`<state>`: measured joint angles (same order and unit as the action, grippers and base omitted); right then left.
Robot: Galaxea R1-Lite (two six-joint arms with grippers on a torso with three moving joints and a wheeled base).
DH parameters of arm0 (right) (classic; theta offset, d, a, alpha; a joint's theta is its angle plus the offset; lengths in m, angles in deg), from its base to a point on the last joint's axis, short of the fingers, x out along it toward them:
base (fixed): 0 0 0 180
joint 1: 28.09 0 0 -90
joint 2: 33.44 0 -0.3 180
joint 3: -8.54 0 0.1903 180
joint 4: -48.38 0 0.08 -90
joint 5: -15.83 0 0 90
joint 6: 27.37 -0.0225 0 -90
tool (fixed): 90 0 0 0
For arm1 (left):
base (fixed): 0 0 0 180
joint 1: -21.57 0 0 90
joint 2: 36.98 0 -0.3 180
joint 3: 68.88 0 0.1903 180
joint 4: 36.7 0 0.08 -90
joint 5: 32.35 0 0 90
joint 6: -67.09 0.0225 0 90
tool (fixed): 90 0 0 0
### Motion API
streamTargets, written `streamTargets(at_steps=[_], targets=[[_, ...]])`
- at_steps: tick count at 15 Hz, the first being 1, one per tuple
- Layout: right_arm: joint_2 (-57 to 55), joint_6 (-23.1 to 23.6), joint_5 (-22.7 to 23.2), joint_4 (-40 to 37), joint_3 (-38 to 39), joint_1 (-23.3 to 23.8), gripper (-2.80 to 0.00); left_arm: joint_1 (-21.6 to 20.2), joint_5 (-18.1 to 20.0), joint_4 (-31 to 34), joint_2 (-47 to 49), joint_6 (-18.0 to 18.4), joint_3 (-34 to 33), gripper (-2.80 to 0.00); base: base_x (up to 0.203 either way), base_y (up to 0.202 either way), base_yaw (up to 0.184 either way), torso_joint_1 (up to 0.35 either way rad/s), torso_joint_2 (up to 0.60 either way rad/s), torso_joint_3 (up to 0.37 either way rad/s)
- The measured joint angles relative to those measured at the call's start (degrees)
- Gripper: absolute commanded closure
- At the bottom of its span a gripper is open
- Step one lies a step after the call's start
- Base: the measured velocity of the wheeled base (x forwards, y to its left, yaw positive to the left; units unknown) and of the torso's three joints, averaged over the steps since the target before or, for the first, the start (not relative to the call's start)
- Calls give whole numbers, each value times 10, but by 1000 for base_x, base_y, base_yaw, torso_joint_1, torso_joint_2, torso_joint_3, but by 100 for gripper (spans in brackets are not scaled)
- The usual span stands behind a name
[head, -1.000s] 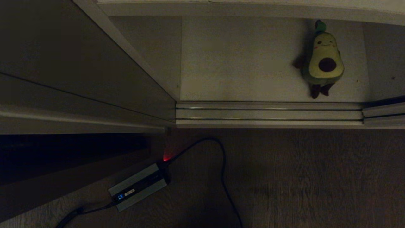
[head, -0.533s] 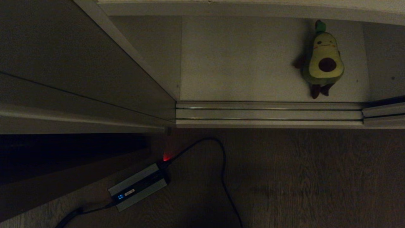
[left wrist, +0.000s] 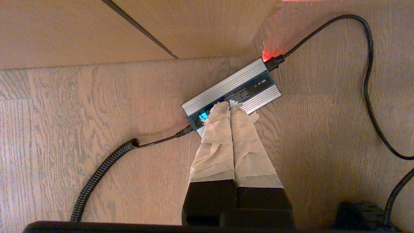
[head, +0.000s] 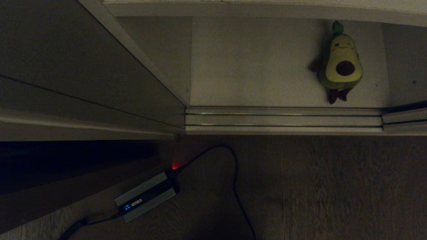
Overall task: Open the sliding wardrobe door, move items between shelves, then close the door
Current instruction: Place the green doll on the higher shelf
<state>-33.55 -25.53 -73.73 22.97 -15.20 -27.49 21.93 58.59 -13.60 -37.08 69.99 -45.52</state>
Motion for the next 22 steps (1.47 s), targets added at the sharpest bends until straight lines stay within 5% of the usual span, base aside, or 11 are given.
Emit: streamTargets(at_steps=[5,10,17,22], targets=[[-86,2,1,-71,-143,3,0,0,0,0,0,0,0,0,0,0,0,0,0,0],[-260,-2,-1,-57,-267,18,0,0,0,0,0,0,0,0,0,0,0,0,0,0],[-493,-85,-12,58,-236,15,0,0,0,0,0,0,0,0,0,0,0,0,0,0],[-699,-92,-7,253,-214,35,0,0,0,-1,0,0,0,0,0,0,0,0,0,0]])
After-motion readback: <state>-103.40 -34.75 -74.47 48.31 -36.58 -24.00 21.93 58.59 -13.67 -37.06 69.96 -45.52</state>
